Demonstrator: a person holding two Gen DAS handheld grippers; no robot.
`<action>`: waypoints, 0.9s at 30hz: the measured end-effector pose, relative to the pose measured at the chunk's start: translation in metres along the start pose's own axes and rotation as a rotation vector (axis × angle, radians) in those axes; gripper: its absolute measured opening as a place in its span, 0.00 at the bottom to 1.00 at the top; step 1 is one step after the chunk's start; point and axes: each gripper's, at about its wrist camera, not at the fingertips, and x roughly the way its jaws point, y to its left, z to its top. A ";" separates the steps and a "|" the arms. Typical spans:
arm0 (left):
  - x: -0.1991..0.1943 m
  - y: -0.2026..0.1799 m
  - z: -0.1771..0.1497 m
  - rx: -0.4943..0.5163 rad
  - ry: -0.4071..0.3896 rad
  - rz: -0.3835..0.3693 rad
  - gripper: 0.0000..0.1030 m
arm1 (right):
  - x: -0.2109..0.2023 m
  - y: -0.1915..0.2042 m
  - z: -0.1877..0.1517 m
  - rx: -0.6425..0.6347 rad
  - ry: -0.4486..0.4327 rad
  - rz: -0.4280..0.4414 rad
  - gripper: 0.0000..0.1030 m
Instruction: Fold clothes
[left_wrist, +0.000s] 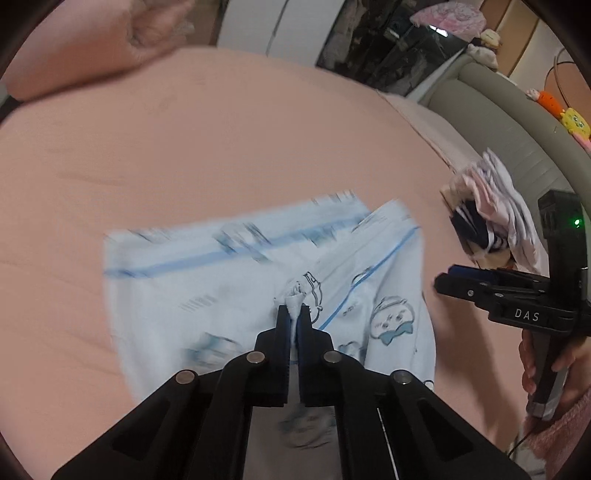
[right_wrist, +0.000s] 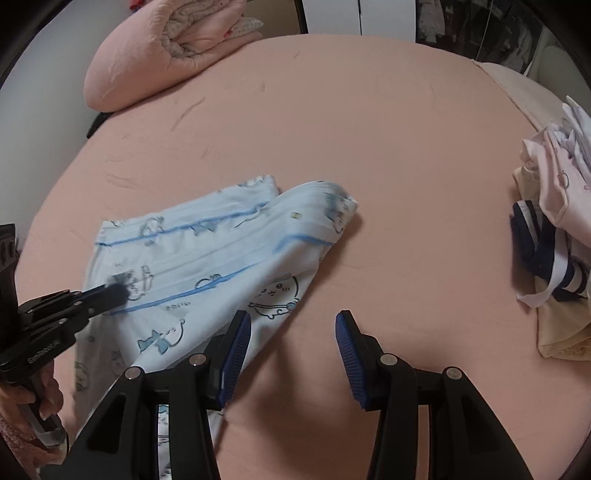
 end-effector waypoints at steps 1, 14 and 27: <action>-0.006 0.007 0.006 0.005 -0.005 0.012 0.02 | -0.002 0.003 0.003 -0.007 -0.010 0.010 0.46; 0.040 0.082 0.048 0.142 0.195 0.271 0.04 | 0.055 0.043 0.060 -0.084 -0.028 -0.031 0.46; 0.004 0.070 0.028 0.063 0.109 0.166 0.15 | 0.058 0.035 0.057 -0.091 -0.090 -0.063 0.50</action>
